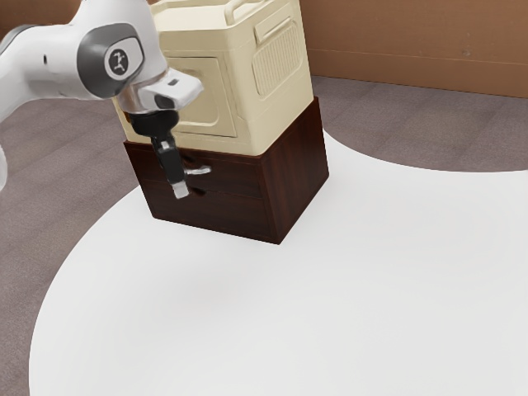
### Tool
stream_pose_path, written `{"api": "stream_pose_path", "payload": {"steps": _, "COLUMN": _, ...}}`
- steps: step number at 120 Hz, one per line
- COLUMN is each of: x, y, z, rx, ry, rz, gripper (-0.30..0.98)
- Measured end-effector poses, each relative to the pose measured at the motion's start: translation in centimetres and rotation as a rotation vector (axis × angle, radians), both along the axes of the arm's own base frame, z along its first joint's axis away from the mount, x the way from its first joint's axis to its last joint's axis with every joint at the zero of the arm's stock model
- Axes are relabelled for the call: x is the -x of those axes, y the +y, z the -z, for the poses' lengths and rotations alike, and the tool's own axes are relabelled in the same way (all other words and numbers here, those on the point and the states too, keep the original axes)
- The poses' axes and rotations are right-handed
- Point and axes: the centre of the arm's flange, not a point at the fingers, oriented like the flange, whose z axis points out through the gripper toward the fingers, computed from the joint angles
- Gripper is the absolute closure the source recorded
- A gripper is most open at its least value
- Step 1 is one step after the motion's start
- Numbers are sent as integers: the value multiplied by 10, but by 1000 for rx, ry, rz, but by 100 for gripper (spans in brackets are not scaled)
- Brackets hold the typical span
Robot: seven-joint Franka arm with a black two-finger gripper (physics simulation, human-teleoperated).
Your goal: Pull the drawer handle with one arm to open the drawer
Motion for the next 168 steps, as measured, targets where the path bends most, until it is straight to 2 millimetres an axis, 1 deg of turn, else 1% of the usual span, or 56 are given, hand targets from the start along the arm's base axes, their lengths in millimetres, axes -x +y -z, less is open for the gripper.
{"api": "stream_pose_path", "payload": {"steps": 15, "x": -4, "y": 9, "z": 8, "rx": -8, "ry": 8, "rz": 160, "gripper": 0}}
{"api": "stream_pose_path", "payload": {"steps": 23, "x": -6, "y": 22, "z": 13, "rx": -1, "ry": 1, "rz": 225, "gripper": 0}}
{"api": "stream_pose_path", "payload": {"steps": 31, "x": -12, "y": 28, "z": 21, "rx": 13, "ry": -12, "rz": 301, "gripper": 0}}
{"api": "stream_pose_path", "payload": {"steps": 37, "x": -22, "y": 32, "z": 29, "rx": 14, "ry": -20, "rz": 352, "gripper": 0}}
{"api": "stream_pose_path", "payload": {"steps": 44, "x": -32, "y": 30, "z": 35, "rx": 8, "ry": -31, "rz": 414, "gripper": 0}}
{"api": "stream_pose_path", "payload": {"steps": 52, "x": -37, "y": 29, "z": 36, "rx": -4, "ry": -47, "rz": 475, "gripper": 0}}
{"api": "stream_pose_path", "payload": {"steps": 74, "x": -43, "y": 44, "z": 39, "rx": -36, "ry": -82, "rz": 599, "gripper": 0}}
{"api": "stream_pose_path", "payload": {"steps": 80, "x": -43, "y": 49, "z": 39, "rx": -43, "ry": -89, "rz": 624, "gripper": 5}}
{"api": "stream_pose_path", "payload": {"steps": 85, "x": -40, "y": 52, "z": 35, "rx": -50, "ry": -98, "rz": 646, "gripper": 5}}
{"api": "stream_pose_path", "payload": {"steps": 94, "x": -18, "y": 55, "z": 30, "rx": -54, "ry": -111, "rz": 677, "gripper": 4}}
{"api": "stream_pose_path", "payload": {"steps": 104, "x": -10, "y": 64, "z": 30, "rx": -67, "ry": -127, "rz": 704, "gripper": 3}}
{"api": "stream_pose_path", "payload": {"steps": 117, "x": -11, "y": 67, "z": 31, "rx": -85, "ry": -144, "rz": 747, "gripper": 2}}
{"api": "stream_pose_path", "payload": {"steps": 124, "x": -14, "y": 68, "z": 35, "rx": -91, "ry": -149, "rz": 769, "gripper": 1}}
{"api": "stream_pose_path", "payload": {"steps": 144, "x": -14, "y": 83, "z": 47, "rx": -90, "ry": -171, "rz": 802, "gripper": 1}}
{"api": "stream_pose_path", "payload": {"steps": 155, "x": -15, "y": 86, "z": 48, "rx": -95, "ry": -187, "rz": 826, "gripper": 0}}
{"api": "stream_pose_path", "payload": {"steps": 168, "x": -14, "y": 89, "z": 54, "rx": -98, "ry": -194, "rz": 851, "gripper": 0}}
